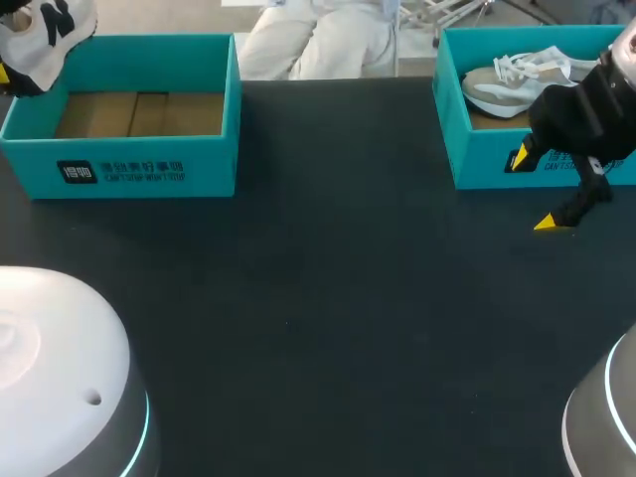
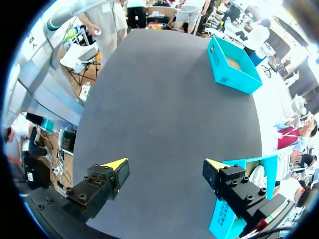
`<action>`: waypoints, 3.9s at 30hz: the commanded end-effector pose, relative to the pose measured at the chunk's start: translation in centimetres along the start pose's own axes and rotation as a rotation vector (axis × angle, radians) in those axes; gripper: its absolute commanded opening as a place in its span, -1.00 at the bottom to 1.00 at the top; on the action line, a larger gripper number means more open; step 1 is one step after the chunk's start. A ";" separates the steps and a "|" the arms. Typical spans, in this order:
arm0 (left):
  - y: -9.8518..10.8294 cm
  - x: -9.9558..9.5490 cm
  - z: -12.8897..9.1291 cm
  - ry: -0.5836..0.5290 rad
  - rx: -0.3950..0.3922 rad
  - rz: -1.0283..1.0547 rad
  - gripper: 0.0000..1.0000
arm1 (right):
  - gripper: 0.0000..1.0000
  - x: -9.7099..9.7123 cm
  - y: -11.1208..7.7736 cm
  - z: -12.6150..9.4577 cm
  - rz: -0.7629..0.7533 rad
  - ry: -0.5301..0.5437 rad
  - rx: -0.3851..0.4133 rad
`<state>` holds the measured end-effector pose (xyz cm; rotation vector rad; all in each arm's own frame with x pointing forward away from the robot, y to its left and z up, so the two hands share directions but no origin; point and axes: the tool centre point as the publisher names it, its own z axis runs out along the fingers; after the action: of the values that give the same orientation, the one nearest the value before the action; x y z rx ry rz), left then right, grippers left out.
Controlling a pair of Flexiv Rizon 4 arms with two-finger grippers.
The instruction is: Take the shoe out of the shoebox, open the shoe tongue, remove and reinsert the insole, then place the shoe into the shoebox
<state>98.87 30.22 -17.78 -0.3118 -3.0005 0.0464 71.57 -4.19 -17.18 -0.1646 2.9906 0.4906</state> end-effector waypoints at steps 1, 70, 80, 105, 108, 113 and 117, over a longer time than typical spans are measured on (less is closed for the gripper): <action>1.5 0.3 -0.5 -0.040 -0.124 0.395 -1.00 | 1.00 -0.2 0.1 0.2 0.000 0.003 0.004; 3.0 -7.8 4.1 -0.001 -0.234 1.335 -1.00 | 1.00 -0.2 0.1 0.2 0.000 0.003 0.004; 3.1 -10.1 7.6 0.016 -0.266 1.322 -1.00 | 1.00 -0.2 0.1 0.2 0.000 0.003 0.004; 2.6 -10.2 14.9 0.045 -0.267 1.278 -1.00 | 1.00 -0.2 0.1 0.2 0.000 0.003 0.004; 2.4 -9.9 15.3 0.046 -0.253 1.278 -1.00 | 1.00 -0.2 0.1 0.2 0.000 0.003 0.004; 2.0 -8.9 15.8 0.048 -0.244 1.285 -1.00 | 1.00 -0.2 0.1 0.2 0.000 0.003 0.004; 1.8 -8.0 16.0 0.043 -0.217 1.283 -1.00 | 1.00 -0.2 0.1 0.2 0.000 0.003 0.004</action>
<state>105.74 29.82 -34.96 -2.0635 -2.2114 -0.1557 71.57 -4.20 -17.18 -0.1647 2.9907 0.4905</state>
